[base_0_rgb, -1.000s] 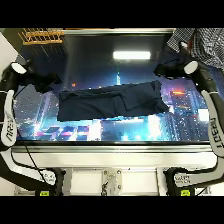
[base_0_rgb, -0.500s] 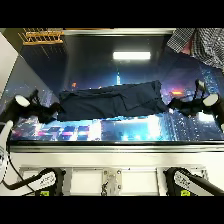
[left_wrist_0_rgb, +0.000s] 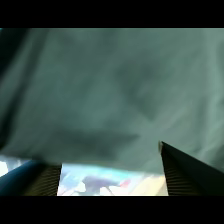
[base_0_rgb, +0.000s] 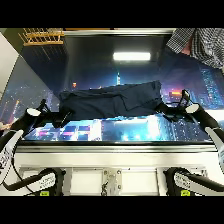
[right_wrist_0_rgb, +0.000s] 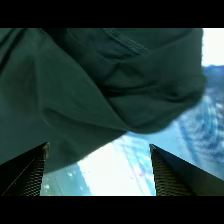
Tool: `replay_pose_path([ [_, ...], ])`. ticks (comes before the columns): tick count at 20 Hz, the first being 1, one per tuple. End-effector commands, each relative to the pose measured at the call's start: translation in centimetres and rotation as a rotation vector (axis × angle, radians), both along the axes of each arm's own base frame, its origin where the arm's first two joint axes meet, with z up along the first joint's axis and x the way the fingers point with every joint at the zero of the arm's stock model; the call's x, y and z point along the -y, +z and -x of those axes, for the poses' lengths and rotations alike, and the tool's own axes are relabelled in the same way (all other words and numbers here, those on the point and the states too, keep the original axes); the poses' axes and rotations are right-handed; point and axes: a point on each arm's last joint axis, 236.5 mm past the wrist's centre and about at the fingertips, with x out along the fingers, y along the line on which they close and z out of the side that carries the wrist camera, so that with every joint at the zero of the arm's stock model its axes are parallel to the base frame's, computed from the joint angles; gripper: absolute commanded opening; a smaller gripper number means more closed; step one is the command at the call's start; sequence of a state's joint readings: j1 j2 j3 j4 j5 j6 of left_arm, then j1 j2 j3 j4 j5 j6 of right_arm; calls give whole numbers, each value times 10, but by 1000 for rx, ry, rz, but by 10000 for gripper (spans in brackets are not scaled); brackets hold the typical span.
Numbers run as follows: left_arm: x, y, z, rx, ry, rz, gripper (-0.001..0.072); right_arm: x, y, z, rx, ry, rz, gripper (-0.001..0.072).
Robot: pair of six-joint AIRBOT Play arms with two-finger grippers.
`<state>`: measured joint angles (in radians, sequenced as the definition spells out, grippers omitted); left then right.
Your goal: Fold the clothes and pants, and hang the long-sleeved shirts on hangers.
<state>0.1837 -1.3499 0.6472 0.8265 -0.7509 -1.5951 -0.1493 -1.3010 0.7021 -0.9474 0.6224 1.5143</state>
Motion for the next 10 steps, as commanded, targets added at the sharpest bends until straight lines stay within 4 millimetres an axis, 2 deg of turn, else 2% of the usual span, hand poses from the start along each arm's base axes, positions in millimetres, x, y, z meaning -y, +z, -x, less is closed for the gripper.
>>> replay_pose_path([
  [1, 5, -2, -28, 39, -15, -18, 674, -8, -12, -16, 32, -50, -9, 712],
  [2, 6, 0, -34, 42, -20, -14, 548, -7, -15, -17, 31, -57, -8, 710],
  [3, 5, 2, -38, 43, -32, -14, 264, -6, -16, -17, 31, -61, -6, 626],
  [4, 0, 6, -43, 55, -34, -23, 24, -5, -16, -18, 32, -62, -4, 386],
  [5, -5, 10, -46, 66, -42, -39, 8, -5, -15, -18, 33, -61, -4, 175],
  [6, -11, 15, -48, 77, -49, -55, 8, -6, -14, -17, 35, -49, -1, 34],
  [8, -29, 26, -44, 81, -70, -94, 7, -9, -6, -12, 36, -7, 9, 16],
  [10, -49, 31, -28, 65, -101, -153, 8, -11, 2, 4, 15, 84, 52, 16],
])
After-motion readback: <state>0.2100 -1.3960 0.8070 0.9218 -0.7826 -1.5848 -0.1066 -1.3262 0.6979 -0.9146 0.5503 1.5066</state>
